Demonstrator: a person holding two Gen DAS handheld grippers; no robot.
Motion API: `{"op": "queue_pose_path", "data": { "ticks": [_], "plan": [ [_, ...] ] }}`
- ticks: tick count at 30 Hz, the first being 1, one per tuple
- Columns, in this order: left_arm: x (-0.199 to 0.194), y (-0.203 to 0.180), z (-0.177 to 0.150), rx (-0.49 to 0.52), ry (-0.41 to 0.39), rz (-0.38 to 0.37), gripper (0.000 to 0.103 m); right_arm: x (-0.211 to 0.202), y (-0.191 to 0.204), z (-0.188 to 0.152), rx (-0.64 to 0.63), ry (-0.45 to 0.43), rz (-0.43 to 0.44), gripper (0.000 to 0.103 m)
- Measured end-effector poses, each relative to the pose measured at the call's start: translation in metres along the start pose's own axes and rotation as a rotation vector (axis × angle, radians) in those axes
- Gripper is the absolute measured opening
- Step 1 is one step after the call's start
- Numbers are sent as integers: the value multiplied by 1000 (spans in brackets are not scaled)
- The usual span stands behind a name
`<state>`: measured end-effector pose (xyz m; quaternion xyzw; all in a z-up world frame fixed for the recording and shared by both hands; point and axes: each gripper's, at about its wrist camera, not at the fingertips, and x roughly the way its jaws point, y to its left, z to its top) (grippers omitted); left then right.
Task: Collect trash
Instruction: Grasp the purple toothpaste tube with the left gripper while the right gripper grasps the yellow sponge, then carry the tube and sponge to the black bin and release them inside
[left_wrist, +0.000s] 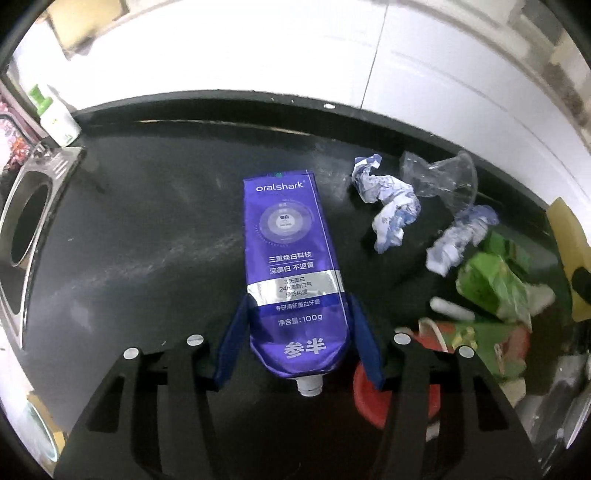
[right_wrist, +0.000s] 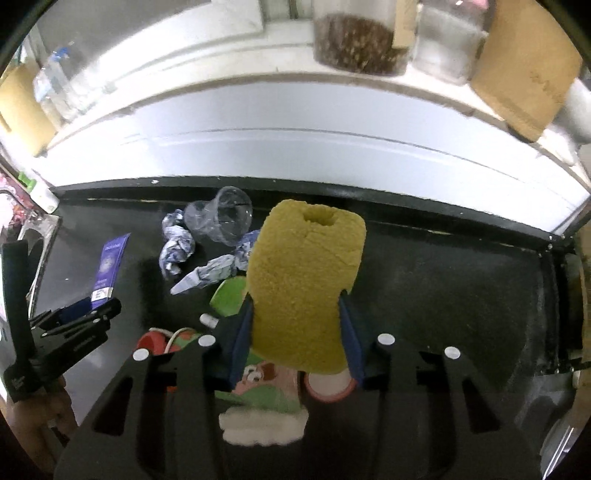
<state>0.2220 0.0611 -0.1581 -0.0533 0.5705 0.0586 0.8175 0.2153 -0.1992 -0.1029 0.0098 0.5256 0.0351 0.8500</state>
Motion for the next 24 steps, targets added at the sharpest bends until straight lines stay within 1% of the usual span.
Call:
{"op": "queue_pose_path", "data": {
  "ticks": [4, 5, 10, 17, 24],
  "plan": [
    [-36, 5, -22, 33, -53, 16, 53, -29, 1, -14, -13, -39, 17, 43],
    [-45, 5, -36, 37, -59, 18, 53, -37, 2, -17, -20, -49, 21, 43],
    [-86, 10, -79, 35, -93, 16, 53, -66, 11, -37, -51, -81, 37, 43],
    [-112, 13, -115, 39, -113, 13, 53, -91, 25, -67, -85, -98, 57, 43],
    [-130, 19, -137, 35, -133, 17, 53, -106, 33, -87, -104, -105, 64, 43]
  ]
}}
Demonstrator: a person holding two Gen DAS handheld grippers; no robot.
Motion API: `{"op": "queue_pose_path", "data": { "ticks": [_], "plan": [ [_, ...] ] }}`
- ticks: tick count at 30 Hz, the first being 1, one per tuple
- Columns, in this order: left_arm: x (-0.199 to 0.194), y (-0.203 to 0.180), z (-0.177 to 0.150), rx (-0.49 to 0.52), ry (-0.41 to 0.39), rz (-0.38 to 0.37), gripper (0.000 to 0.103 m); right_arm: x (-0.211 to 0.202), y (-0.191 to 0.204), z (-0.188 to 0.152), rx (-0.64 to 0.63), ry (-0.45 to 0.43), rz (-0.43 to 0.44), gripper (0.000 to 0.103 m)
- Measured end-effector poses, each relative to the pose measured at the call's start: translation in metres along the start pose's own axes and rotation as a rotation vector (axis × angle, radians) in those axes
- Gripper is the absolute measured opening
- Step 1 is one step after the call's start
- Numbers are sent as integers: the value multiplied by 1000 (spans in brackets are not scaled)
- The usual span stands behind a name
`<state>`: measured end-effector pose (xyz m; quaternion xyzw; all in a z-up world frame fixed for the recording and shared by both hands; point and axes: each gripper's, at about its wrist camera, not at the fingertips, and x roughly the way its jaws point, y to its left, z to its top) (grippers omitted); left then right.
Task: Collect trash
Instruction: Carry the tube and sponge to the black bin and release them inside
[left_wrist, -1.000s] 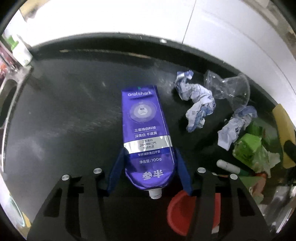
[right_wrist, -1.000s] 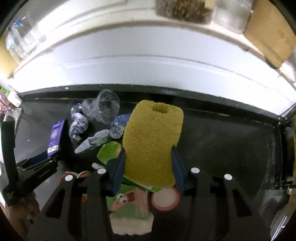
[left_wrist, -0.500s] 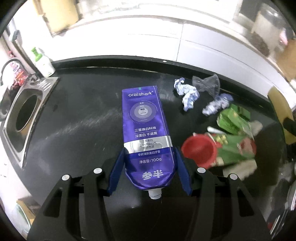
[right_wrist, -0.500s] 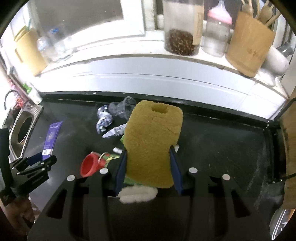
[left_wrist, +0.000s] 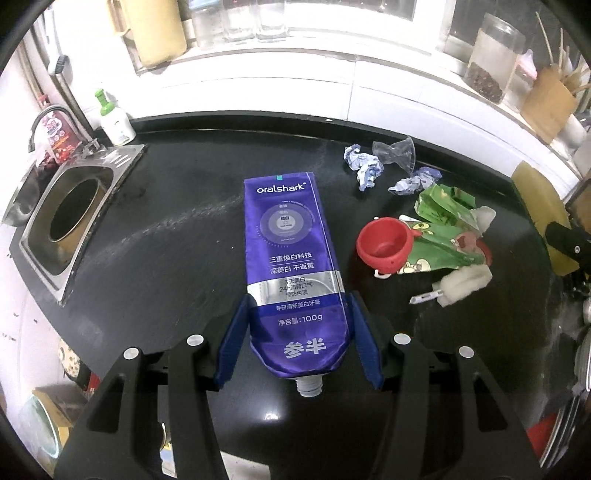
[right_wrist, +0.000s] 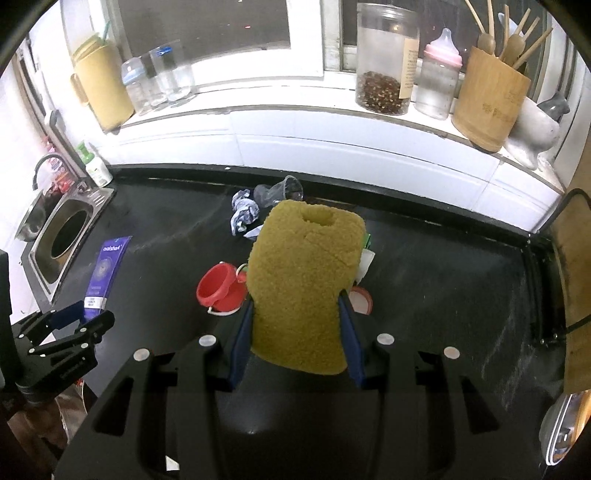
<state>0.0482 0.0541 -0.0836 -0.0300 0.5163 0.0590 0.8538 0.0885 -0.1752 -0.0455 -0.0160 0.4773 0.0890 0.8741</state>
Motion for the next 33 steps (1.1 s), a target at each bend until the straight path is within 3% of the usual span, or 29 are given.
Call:
{"op": "queue_pose_path", "data": {
  "ticks": [9, 14, 18, 23, 30, 33],
  "plan": [
    [-29, 30, -19, -48, -46, 42, 53, -13, 45, -7, -91, -16, 61, 43],
    [-49, 75, -42, -131, -64, 99, 53, -11, 108, -9, -214, -8, 193, 43],
    [-64, 121, -71, -230, -62, 153, 53, -7, 181, -20, -349, 18, 330, 43],
    [-81, 192, -131, -379, -45, 248, 53, 2, 283, -48, -537, 82, 483, 43],
    [-83, 287, -239, -606, 25, 346, 53, 18, 435, -128, -798, 226, 677, 43],
    [-72, 319, -279, -654, 49, 372, 53, 28, 488, -163, -884, 281, 729, 43]
  ]
}}
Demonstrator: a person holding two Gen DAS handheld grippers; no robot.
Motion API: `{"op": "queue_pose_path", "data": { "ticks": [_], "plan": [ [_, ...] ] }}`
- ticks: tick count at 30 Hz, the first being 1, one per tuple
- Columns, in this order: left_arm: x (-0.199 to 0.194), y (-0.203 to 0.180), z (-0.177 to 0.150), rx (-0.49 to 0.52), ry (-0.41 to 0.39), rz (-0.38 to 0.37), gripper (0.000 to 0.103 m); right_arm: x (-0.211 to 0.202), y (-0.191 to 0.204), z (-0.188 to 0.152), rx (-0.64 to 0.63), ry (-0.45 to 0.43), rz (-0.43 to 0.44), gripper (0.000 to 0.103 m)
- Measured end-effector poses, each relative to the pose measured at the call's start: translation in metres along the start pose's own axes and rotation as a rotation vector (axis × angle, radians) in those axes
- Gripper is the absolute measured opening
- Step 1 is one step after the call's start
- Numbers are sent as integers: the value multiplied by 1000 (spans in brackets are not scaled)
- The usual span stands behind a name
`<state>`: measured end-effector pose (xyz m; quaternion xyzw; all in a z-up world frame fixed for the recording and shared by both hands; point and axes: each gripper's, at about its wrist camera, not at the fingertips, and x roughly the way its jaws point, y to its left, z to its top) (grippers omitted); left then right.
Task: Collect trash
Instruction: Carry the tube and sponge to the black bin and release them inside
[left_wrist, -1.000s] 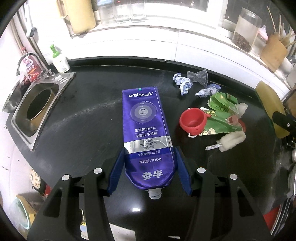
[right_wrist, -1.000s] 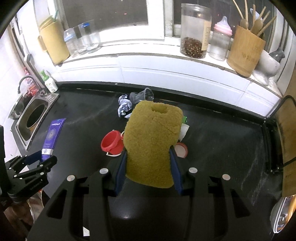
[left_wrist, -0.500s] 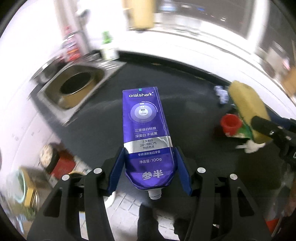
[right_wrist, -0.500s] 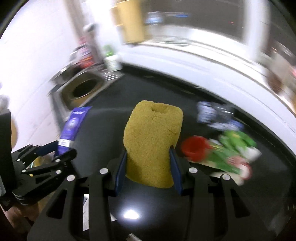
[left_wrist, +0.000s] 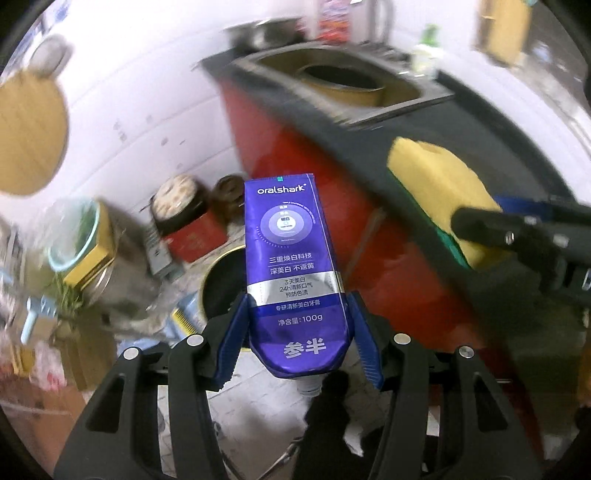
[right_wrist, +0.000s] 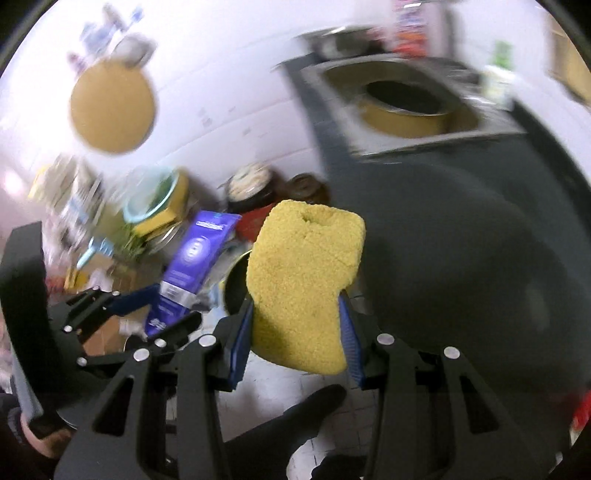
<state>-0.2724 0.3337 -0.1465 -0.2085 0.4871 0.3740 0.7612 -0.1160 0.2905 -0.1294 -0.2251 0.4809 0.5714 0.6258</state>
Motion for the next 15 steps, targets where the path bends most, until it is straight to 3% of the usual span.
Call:
{"op": "queue_pose_path", "data": {
  "ticks": [6, 10, 15],
  "plan": [
    [73, 66, -29, -83, 65, -11, 53, 118, 46, 22, -78, 139, 70, 43],
    [128, 90, -37, -93, 83, -32, 53, 198, 55, 29, -87, 222, 70, 44],
    [189, 103, -47, -93, 121, -57, 54, 261, 55, 33, -95, 274, 59, 47]
  ]
}}
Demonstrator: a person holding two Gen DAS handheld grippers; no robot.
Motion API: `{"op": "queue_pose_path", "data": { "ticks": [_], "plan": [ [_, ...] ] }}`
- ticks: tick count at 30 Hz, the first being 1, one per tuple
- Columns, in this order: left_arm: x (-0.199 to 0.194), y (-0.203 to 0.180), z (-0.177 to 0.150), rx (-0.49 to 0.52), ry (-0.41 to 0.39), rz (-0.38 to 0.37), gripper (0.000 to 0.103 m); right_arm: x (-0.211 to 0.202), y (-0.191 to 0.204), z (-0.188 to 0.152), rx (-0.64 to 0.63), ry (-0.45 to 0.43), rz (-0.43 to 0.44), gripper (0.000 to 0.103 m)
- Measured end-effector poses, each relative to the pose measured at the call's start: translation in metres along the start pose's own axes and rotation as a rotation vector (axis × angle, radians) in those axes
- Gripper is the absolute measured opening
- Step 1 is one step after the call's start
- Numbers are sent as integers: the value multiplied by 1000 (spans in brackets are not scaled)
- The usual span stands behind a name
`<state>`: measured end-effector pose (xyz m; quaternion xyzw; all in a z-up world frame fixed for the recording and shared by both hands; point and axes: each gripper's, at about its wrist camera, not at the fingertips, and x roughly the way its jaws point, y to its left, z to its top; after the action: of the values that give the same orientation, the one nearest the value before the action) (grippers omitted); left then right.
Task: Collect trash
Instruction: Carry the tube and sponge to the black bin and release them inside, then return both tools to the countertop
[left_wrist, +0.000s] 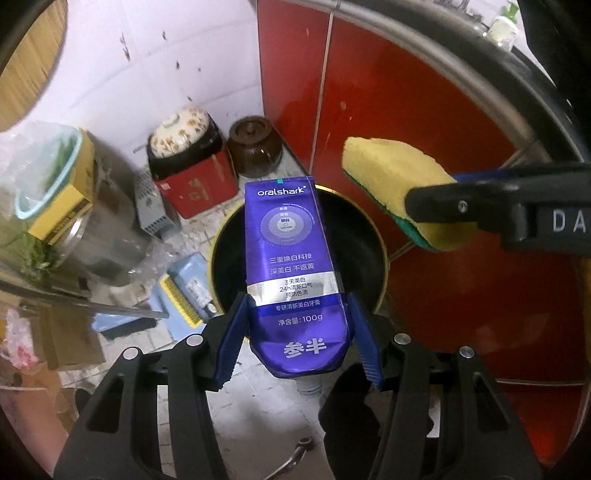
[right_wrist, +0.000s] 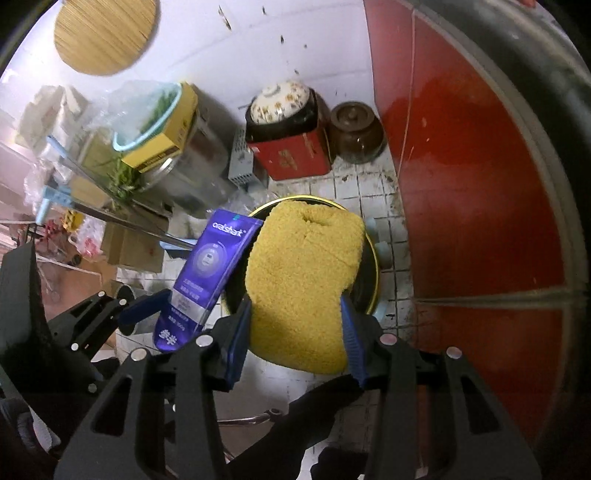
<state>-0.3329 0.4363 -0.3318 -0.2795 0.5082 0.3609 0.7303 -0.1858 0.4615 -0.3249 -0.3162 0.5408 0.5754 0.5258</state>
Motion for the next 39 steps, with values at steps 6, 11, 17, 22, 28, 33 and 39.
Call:
{"op": "queue_pose_path", "data": {
  "ticks": [6, 11, 17, 22, 28, 33, 39],
  "plan": [
    [40, 11, -2, 6, 11, -5, 90, 42, -13, 14, -17, 15, -15, 86],
    [34, 18, 1, -18, 13, 12, 90, 25, -23, 1, 19, 9, 3, 86],
    [-28, -2, 8, 19, -20, 22, 90, -63, -18, -22, 48, -66, -15, 86],
    [-104, -55, 23, 168, -94, 31, 93, -183, -28, -58, 131, -207, -53, 95],
    [-189, -166, 44, 374, -199, -107, 96, -332, -68, -141, 325, -389, -218, 95],
    [-234, -284, 50, 570, -235, -290, 96, -416, -107, -231, 534, -506, -374, 95],
    [-273, -406, 22, 825, -242, -444, 96, -489, -145, -355, 758, -614, -540, 95]
  ]
}}
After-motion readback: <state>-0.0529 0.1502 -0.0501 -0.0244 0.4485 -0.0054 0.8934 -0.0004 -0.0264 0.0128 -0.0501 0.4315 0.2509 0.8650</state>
